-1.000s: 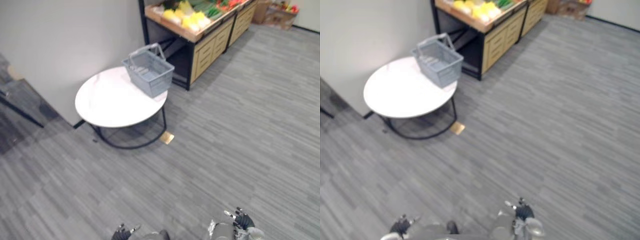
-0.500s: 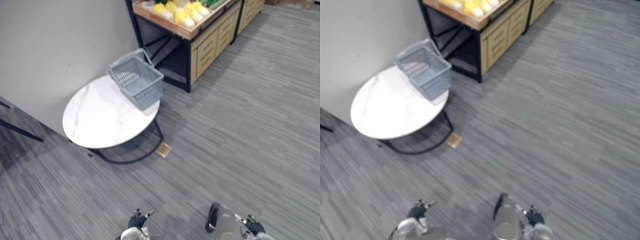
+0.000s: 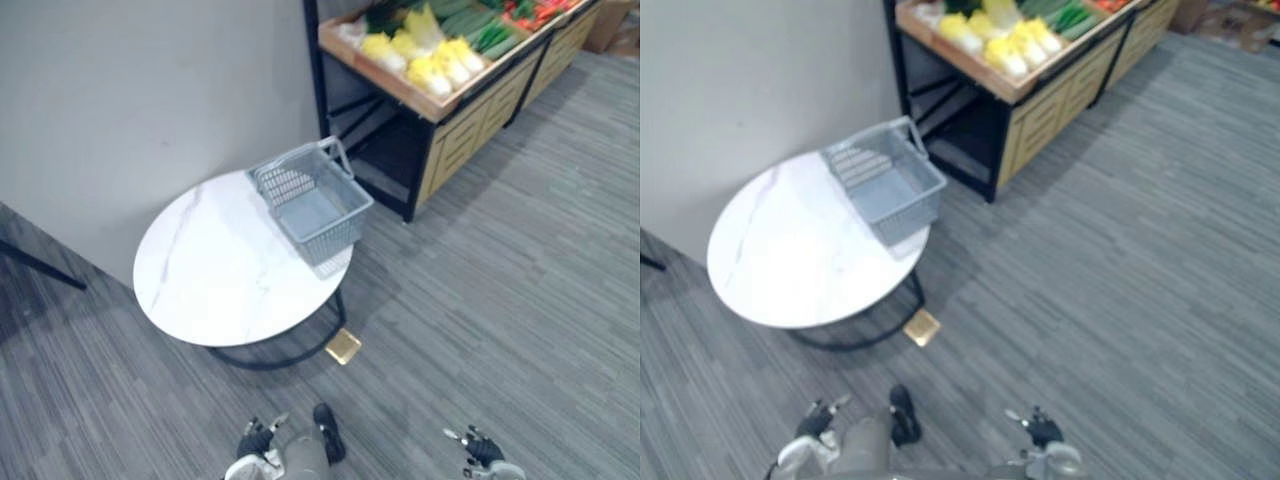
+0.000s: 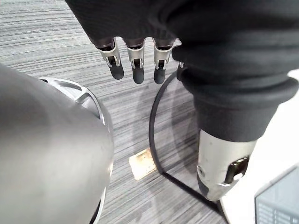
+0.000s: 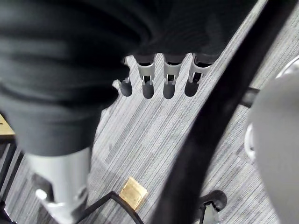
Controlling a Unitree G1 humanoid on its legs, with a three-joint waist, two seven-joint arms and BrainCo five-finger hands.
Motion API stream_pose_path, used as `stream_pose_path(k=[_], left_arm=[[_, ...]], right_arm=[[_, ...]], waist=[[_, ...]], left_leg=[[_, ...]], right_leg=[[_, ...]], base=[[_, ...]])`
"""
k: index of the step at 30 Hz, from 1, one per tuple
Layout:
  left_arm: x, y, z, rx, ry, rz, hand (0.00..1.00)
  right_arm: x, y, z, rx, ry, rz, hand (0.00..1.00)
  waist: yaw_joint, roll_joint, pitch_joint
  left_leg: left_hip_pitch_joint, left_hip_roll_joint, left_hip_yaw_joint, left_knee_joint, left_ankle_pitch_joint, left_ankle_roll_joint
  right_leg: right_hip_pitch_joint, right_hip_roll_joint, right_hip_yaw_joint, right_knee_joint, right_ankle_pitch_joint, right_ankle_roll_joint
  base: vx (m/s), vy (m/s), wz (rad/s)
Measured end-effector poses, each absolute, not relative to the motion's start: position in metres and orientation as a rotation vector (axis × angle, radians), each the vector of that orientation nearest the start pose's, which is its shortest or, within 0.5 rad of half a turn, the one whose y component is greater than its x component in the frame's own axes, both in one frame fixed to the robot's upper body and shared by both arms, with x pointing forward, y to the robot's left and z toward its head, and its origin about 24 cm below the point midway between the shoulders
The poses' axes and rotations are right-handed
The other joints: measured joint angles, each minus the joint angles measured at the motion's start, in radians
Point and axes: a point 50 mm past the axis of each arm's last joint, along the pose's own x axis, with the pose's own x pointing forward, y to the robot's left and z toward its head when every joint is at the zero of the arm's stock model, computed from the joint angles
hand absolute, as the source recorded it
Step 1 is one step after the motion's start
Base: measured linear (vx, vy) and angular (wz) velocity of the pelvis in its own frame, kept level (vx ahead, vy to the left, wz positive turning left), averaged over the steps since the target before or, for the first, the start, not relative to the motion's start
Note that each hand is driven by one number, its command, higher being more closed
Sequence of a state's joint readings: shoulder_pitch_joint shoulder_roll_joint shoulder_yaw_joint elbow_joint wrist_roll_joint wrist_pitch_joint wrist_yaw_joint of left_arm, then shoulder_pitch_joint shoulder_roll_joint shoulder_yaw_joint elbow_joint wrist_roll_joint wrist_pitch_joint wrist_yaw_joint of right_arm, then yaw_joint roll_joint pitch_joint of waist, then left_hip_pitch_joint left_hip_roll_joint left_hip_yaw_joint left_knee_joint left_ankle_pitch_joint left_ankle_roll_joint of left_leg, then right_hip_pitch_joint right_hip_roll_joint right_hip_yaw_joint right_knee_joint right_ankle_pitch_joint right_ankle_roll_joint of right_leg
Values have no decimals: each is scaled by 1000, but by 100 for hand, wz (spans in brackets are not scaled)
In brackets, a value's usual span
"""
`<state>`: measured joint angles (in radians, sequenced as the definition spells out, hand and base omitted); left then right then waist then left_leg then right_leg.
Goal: Pick vegetable in the basket
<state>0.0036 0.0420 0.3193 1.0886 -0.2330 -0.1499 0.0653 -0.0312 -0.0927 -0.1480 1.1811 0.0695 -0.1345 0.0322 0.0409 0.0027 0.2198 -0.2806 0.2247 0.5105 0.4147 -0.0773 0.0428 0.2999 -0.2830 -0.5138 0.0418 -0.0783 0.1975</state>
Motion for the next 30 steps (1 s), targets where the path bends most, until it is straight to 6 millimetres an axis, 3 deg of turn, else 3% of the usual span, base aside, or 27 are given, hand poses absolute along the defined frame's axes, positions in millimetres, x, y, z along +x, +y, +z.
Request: stream_pose_path(k=[2,5,6,7,8,9,10,11,12,13,14,15,16,17,18,19,20,24,26,27,28,30], left_arm=[[111,213,-154,-269,936,525,0],[93,221,-159,-233,999,534,0],[88,222,-161,-193,1041,501,0],[83,223,-161,-173,1055,490,0],[79,225,-162,-146,1073,472,0],[78,224,-162,-139,1081,465,0],[79,224,-162,-131,1082,457,0],[81,223,-162,-120,1079,448,0],[82,223,-161,-117,1077,445,0],[84,222,-161,-119,1071,443,0],[86,222,-161,-120,1067,443,0],[88,221,-161,-122,1059,440,0],[91,220,-160,-122,1044,438,0],[93,221,-159,-132,1037,450,0],[92,215,-161,-147,1044,447,0],[93,205,-162,-171,1048,435,0],[94,196,-163,-203,1047,436,0],[91,198,-164,-244,1042,480,0],[87,199,-165,-261,1050,505,0],[84,198,-166,-280,1058,524,0],[83,199,-166,-283,1062,529,0],[89,202,-164,-271,1045,521,0]], right_arm=[[120,-199,-157,58,1007,-180,0],[115,-202,-158,64,1018,-201,0],[106,-207,-160,84,1034,-239,0],[107,-210,-159,84,1027,-251,0],[109,-212,-157,75,1017,-253,0],[110,-214,-157,70,1013,-255,0],[109,-217,-156,61,1014,-256,0],[110,-218,-156,55,1012,-257,0],[111,-219,-155,52,1006,-256,0],[114,-219,-154,49,991,-259,0],[114,-219,-154,54,990,-264,0],[114,-219,-154,55,990,-265,0],[111,-217,-155,62,1003,-264,0],[110,-216,-156,79,1004,-271,0],[109,-221,-155,71,1001,-283,0],[112,-229,-153,49,992,-295,0],[111,-231,-152,51,990,-304,0],[94,-228,-157,56,1030,-300,0],[77,-224,-161,72,1073,-306,0],[73,-225,-162,68,1086,-305,0],[73,-225,-162,63,1091,-301,0],[71,-227,-163,44,1114,-285,0]], waist=[[2,7,-11],[-6,-15,-34],[-10,-31,-33],[-11,-31,-34],[-24,-26,-29],[-27,-29,-26],[-27,-31,-25],[-29,-29,-26],[-36,-27,-25],[-48,-24,-24],[-58,-25,-24],[-60,-27,-23],[-59,-41,-29],[-52,-43,-23],[-46,-27,-24],[-41,7,-26],[-42,20,-21],[-36,1,-34],[-38,-1,-42],[-35,13,-53],[-36,14,-57],[-44,9,-57]], left_leg=[[34,6,-2,48,-66,-1],[123,-61,-4,-46,-106,-26],[199,-104,3,-110,-106,-27],[228,-112,6,-127,-109,-26],[278,-117,1,-147,-108,-19],[307,-119,-3,-163,-108,-19],[361,-124,-8,-200,-105,-23],[394,-125,-17,-226,-101,-30],[408,-125,-25,-237,-99,-34],[424,-124,-41,-255,-92,-44],[427,-122,-62,-263,-86,-54],[429,-124,-71,-271,-83,-61],[431,-134,-87,-286,-78,-85],[451,-132,-97,-317,-68,-116],[462,-119,-96,-348,-54,-123],[476,-102,-83,-399,-34,-163],[494,-96,-83,-433,-20,-179],[528,-70,-132,-446,-29,-197],[525,-50,-187,-453,-31,-201],[509,-31,-206,-437,-38,-203],[483,-26,-222,-400,-38,-204],[304,-1,-279,-90,-37,-203]], right_leg=[[34,-1,16,5,68,-1],[-72,-103,81,305,99,2],[-190,-192,150,579,203,-58],[-236,-211,181,682,233,-70],[-315,-229,199,872,210,-89],[-345,-234,193,935,183,-98],[-394,-224,161,1008,113,-106],[-425,-213,105,1006,27,-119],[-440,-205,78,980,-12,-124],[-458,-181,36,866,-57,-121],[-456,-157,-1,686,-58,-125],[-454,-145,-9,588,-51,-117],[-450,-120,2,359,27,-108],[-437,-94,17,249,109,-127],[-430,-69,15,228,115,-116],[-439,-40,10,230,85,-121],[-453,-38,10,281,45,-121],[-457,-47,11,442,-108,-115],[-451,-13,44,468,-166,-131],[-450,9,44,469,-191,-132],[-449,15,45,463,-197,-132],[-399,9,-1,406,-197,-132]], base=[[478,260,8],[304,229,4],[238,186,16],[295,166,19],[218,68,14],[272,47,22],[257,17,25],[248,2,27],[241,-47,37],[239,-111,49],[228,-145,53],[266,-250,51],[276,-303,32],[280,-300,12],[202,-228,-8],[149,-175,-9],[122,-168,0],[100,-184,29],[147,-213,70],[168,-145,61],[175,-139,59],[161,-181,81]])
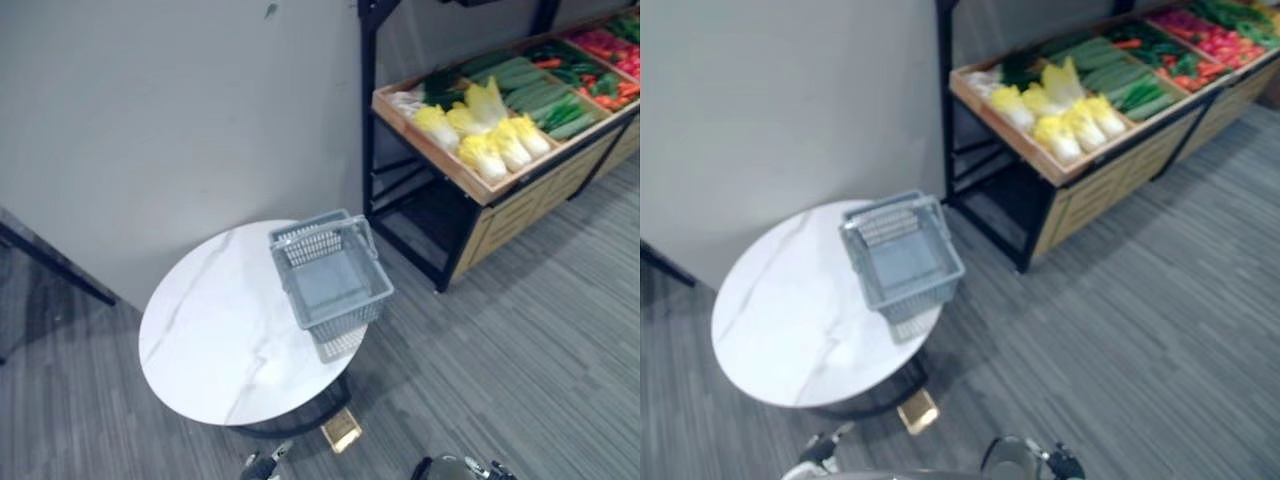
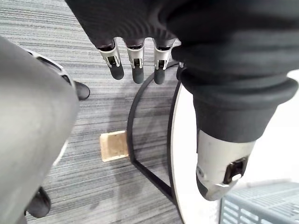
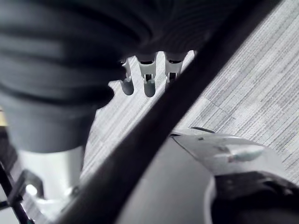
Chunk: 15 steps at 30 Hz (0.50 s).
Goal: Pick vegetable in the basket
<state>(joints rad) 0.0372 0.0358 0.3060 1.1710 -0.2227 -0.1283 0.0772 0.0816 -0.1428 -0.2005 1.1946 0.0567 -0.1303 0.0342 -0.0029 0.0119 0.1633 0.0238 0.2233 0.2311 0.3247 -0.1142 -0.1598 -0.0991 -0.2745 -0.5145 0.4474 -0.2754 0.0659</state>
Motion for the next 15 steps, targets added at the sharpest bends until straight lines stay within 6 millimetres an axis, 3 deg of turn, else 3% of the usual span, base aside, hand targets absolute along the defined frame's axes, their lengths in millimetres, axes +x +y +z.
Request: stream_pose_path(k=[1,2,4,6,7,9,10,11,13,15], left_arm=[[90,202,-164,-273,1043,520,0],[89,200,-165,-276,1046,518,0],[91,198,-164,-274,1043,510,0],[95,198,-163,-264,1026,501,0],[97,198,-162,-261,1018,501,0],[99,198,-161,-251,1007,501,0],[98,196,-162,-247,1012,496,0],[94,193,-163,-254,1024,499,0],[97,199,-161,-245,1008,508,0],[99,215,-158,-210,985,523,0]], right_arm=[[70,-230,-163,24,1120,-278,0],[66,-236,-162,2,1133,-281,0],[69,-239,-161,-7,1129,-283,0],[81,-242,-159,-14,1103,-284,0],[92,-243,-156,-11,1074,-289,0],[104,-242,-153,-3,1043,-288,0],[106,-242,-153,6,1034,-296,0],[105,-244,-153,17,1033,-313,0],[105,-229,-156,68,1034,-311,0],[105,-206,-161,122,1044,-274,0]], waist=[[-8,2,7],[-5,22,6],[-8,22,5],[3,21,6],[6,20,6],[4,13,10],[3,19,11],[6,34,14],[1,6,18],[4,-50,33]], left_leg=[[-70,20,-8,143,19,5],[-109,48,20,256,75,-3],[-112,58,71,290,127,-10],[-144,78,162,317,79,-13],[-170,64,215,273,33,-9],[-175,4,283,89,29,11],[-153,-53,290,-105,110,57],[-114,-75,301,-237,188,142],[-82,-117,283,-294,198,160],[-75,-152,275,-323,197,161]], right_leg=[[44,0,-31,-28,7,5],[125,-7,-83,-46,22,-8],[193,-9,-89,-104,27,0],[232,-8,-114,-176,48,20],[242,-10,-128,-212,67,27],[261,-24,-152,-239,83,45],[275,-24,-160,-244,90,57],[290,-5,-156,-246,94,67],[303,-14,-141,-257,107,74],[313,-10,-85,-312,118,75]], base=[[242,-166,111],[238,-76,108],[248,-50,85],[145,17,53],[143,106,41],[150,148,38],[186,247,25],[245,294,28],[189,157,33],[174,90,28]])
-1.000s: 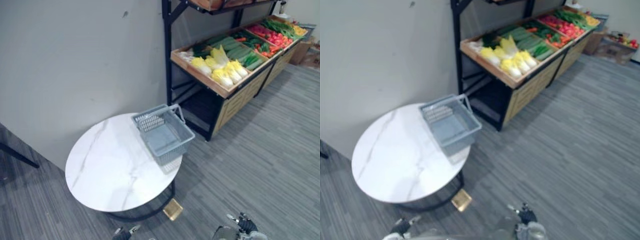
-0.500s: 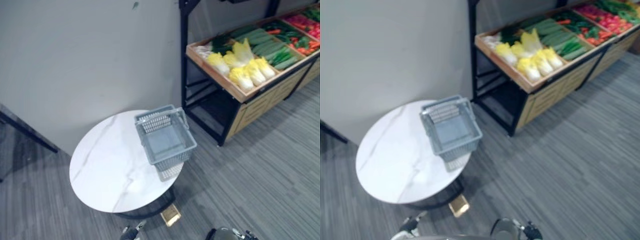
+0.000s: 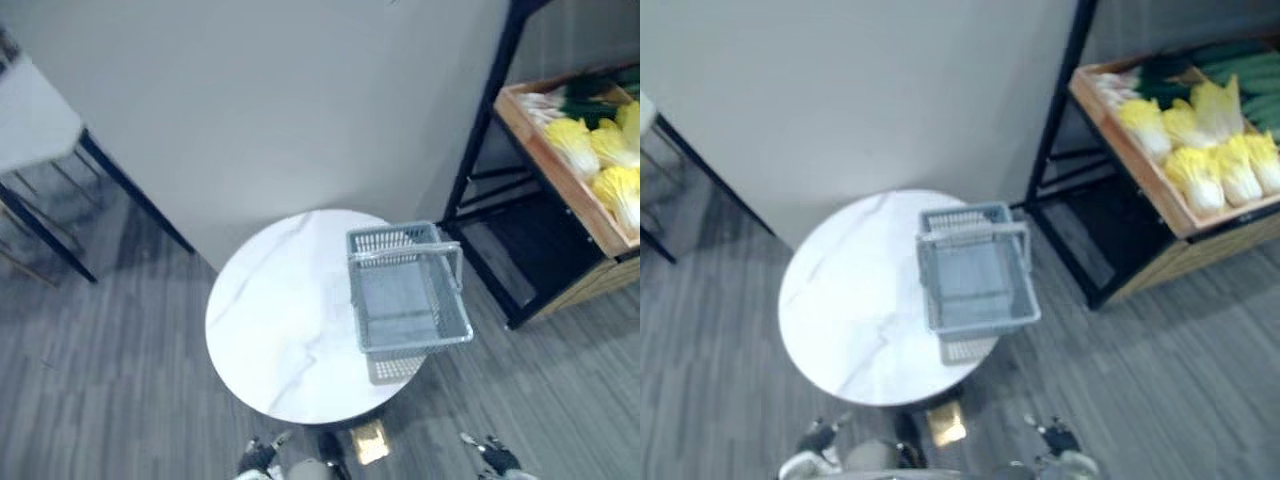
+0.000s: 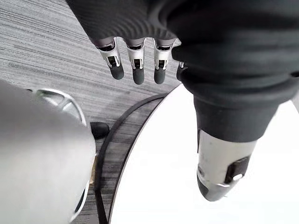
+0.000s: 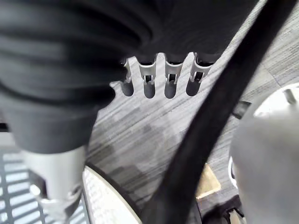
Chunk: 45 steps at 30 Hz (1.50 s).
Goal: Pick vegetable in the basket
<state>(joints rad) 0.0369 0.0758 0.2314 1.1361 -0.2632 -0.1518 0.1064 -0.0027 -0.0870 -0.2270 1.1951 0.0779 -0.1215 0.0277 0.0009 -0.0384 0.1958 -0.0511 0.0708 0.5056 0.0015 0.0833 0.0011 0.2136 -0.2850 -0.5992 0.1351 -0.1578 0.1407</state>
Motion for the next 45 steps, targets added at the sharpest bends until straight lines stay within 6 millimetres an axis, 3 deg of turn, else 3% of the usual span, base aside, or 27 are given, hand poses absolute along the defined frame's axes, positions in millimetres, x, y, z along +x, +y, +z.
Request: stream_pose_path(k=[1,7,9,10,11,12,15,16,17,20,22,27,29,31,34,36,38,43,45], left_arm=[[98,220,-158,-196,991,527,0],[84,223,-161,-149,1053,503,0],[78,226,-162,-128,1068,493,0],[76,224,-163,-126,1076,483,0],[74,224,-163,-121,1086,477,0],[72,224,-164,-123,1092,477,0],[71,226,-164,-109,1096,469,0],[71,232,-162,-94,1093,478,0],[70,231,-163,-98,1098,480,0],[51,217,-169,-144,1147,490,0],[40,212,-171,-161,1179,488,0],[37,215,-170,-161,1184,501,0],[41,221,-169,-147,1168,501,0],[44,224,-167,-113,1157,479,0],[48,223,-166,-96,1139,459,0],[49,223,-166,-92,1136,451,0],[48,223,-165,-92,1135,451,0],[49,222,-165,-78,1138,435,0],[49,223,-165,-69,1138,429,0]], right_arm=[[104,-200,-162,137,1048,-266,0],[109,-207,-158,122,1013,-276,0],[112,-206,-157,122,999,-272,0],[113,-206,-157,121,993,-271,0],[116,-206,-156,119,986,-263,0],[117,-205,-156,119,985,-261,0],[116,-204,-156,113,988,-254,0],[115,-200,-157,104,998,-231,0],[116,-206,-156,87,995,-235,0],[116,-216,-154,42,995,-227,0],[111,-218,-155,39,1008,-234,0],[112,-224,-154,9,1005,-252,0],[120,-224,-151,-16,981,-243,0],[133,-230,-142,-76,914,-236,0],[174,-252,-104,-260,690,-233,0],[208,-269,-59,-458,476,-240,0],[228,-276,-26,-577,329,-271,0],[259,-277,27,-809,114,-267,0],[266,-270,35,-850,75,-237,0]], waist=[[-1,-19,1],[-3,18,5],[-10,12,9],[-17,21,14],[-17,28,17],[-15,27,17],[0,16,12],[2,-16,8],[-5,-5,-2],[16,44,-25],[15,58,-33],[16,52,-40],[16,34,-46],[16,24,-47],[12,25,-47],[5,28,-47],[4,29,-47],[2,35,-46],[5,37,-44]], left_leg=[[20,-13,-4,-20,0,0],[97,-17,12,-96,-3,-4],[107,-16,4,-96,-11,-4],[106,-2,-5,-97,-13,-1],[105,16,-7,-97,-14,-3],[105,23,-9,-97,-16,-7],[101,36,-38,-103,-10,-51],[92,17,-60,-104,1,-67],[89,30,-92,-104,16,-86],[65,96,-106,-104,31,-112],[55,127,-123,-104,41,-127],[55,146,-135,-98,48,-139],[55,141,-133,-97,51,-141],[58,133,-129,-97,51,-141],[63,128,-103,-98,51,-141],[62,128,-86,-98,51,-141],[62,128,-78,-98,51,-141],[39,128,-86,-104,51,-141],[34,128,-91,-105,51,-141]], right_leg=[[21,-2,5,-18,27,33],[-49,-44,80,177,48,34],[-98,-67,123,290,54,24],[-127,-68,152,324,27,-6],[-140,-50,167,275,-36,-4],[-149,-47,163,248,-41,-4],[-194,-41,187,110,-19,17],[-212,-48,223,73,28,49],[-203,-34,197,81,29,43],[-204,40,183,38,20,37],[-196,72,159,35,16,16],[-171,104,138,21,15,6],[-167,100,138,15,15,6],[-156,95,139,3,15,7],[-160,91,163,-14,32,6],[-170,93,179,-28,44,7],[-178,94,194,-30,51,5],[-204,95,196,-31,64,5],[-209,95,195,-31,67,6]], base=[[144,30,12],[91,-8,-15],[89,-54,0],[61,-64,9],[45,-84,6],[-6,-99,6],[-34,-176,30],[-16,-240,71],[13,-231,60],[67,-219,8],[119,-200,24],[127,-83,9],[82,-1,6],[77,20,2],[17,35,-18],[-33,19,-25],[-41,17,-19],[-75,16,-3],[-56,17,2]])
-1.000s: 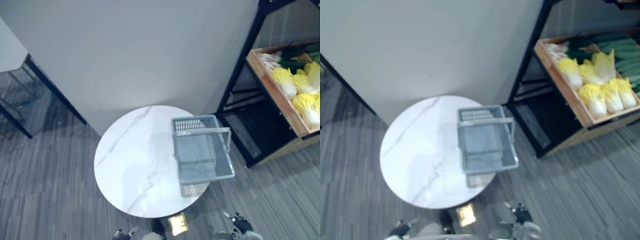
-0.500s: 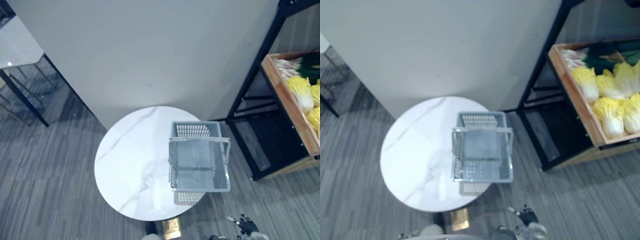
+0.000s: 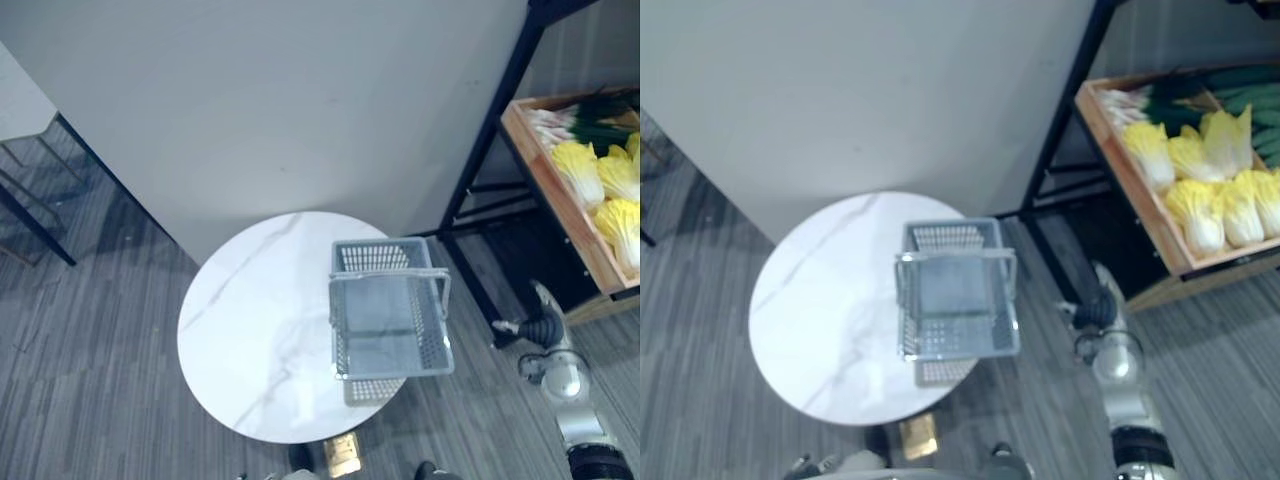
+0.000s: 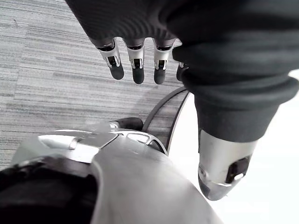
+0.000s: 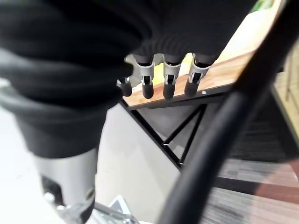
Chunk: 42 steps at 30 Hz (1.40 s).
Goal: Pick vegetable in the basket
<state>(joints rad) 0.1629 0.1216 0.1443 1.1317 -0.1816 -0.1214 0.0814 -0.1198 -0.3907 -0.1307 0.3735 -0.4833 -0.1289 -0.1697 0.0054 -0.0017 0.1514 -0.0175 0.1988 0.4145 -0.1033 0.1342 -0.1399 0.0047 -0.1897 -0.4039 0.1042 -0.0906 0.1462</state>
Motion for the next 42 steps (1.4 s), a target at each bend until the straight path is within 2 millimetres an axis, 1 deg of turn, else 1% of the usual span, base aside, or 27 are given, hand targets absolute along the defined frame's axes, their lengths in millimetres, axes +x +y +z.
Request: stream_pose_path(k=[1,2,4,5,7,10,12,15,18,20,25,27,30,35,39,42], left_arm=[[50,223,-165,-67,1136,427,0],[51,223,-165,-64,1132,424,0],[53,223,-164,-63,1123,422,0],[56,223,-163,-63,1112,421,0],[56,224,-163,-62,1110,421,0],[54,224,-163,-63,1119,425,0],[53,225,-164,-65,1125,429,0],[54,224,-164,-66,1123,427,0],[54,224,-164,-65,1123,428,0],[55,224,-163,-65,1119,429,0],[59,224,-162,-59,1099,424,0],[60,224,-162,-57,1097,430,0],[63,222,-162,-51,1091,416,0],[64,222,-162,-44,1086,417,0],[67,221,-161,-40,1073,408,0],[69,220,-160,-40,1065,404,0]], right_arm=[[272,-264,41,-873,42,-213,0],[280,-252,48,-894,-4,-175,0],[289,-240,54,-917,-45,-120,0],[295,-231,58,-944,-74,-72,0],[303,-218,63,-983,-108,5,0],[315,-198,72,-1018,-154,99,0],[324,-186,76,-1066,-180,163,0],[334,-177,81,-1110,-190,211,0],[340,-171,85,-1130,-202,227,0],[346,-165,92,-1147,-228,241,0],[354,-165,94,-1181,-207,245,0],[357,-164,95,-1208,-207,251,0],[360,-166,94,-1234,-191,250,0],[366,-174,92,-1279,-147,236,0],[371,-179,92,-1300,-114,223,0],[371,-186,84,-1339,-64,223,0]], waist=[[1,1,1],[3,2,2],[13,4,4],[23,5,4],[25,7,6],[40,7,19],[43,5,24],[59,5,31],[63,5,36],[62,4,49],[63,5,68],[58,6,78],[63,7,90],[65,8,94],[64,11,117],[67,12,122]], left_leg=[[-1,-1,-9,0,0,0],[-2,-2,-18,0,-1,0],[-5,-2,-21,0,-1,0],[-15,-3,-31,0,0,2],[-33,-5,-51,0,5,8],[-34,-12,-68,0,7,11],[-34,-15,-69,0,8,11],[-34,-15,-71,0,8,11],[-34,-16,-72,0,8,11],[-34,-17,-72,0,9,11],[-36,-20,-80,0,9,12],[-36,-21,-96,-1,10,12],[-37,-22,-100,-1,10,13],[-48,-29,-108,-1,11,15],[-50,-32,-116,-1,11,15],[-51,-33,-118,-1,11,15]], right_leg=[[0,0,-2,0,2,1],[0,-2,-8,-1,2,1],[-1,-2,-12,-4,2,1],[-1,-1,-20,-13,4,3],[-1,-2,-35,-17,7,3],[12,-5,-51,-20,15,3],[19,-5,-53,-26,17,5],[22,-4,-56,-31,17,5],[23,-4,-58,-33,17,5],[24,-5,-59,-33,17,5],[26,-7,-68,-33,17,5],[36,-6,-80,-35,17,5],[36,-7,-85,-35,17,5],[32,-13,-93,-35,17,6],[33,-16,-95,-35,18,6],[34,-17,-98,-35,18,7]], base=[[-56,11,10],[-57,10,10],[-56,10,9],[-34,2,19],[-8,2,26],[31,2,17],[40,1,5],[22,-8,1],[0,0,0],[0,0,0],[-3,-1,4],[-5,-6,13],[-10,-1,5],[-2,4,6],[1,1,3],[4,-2,1]])
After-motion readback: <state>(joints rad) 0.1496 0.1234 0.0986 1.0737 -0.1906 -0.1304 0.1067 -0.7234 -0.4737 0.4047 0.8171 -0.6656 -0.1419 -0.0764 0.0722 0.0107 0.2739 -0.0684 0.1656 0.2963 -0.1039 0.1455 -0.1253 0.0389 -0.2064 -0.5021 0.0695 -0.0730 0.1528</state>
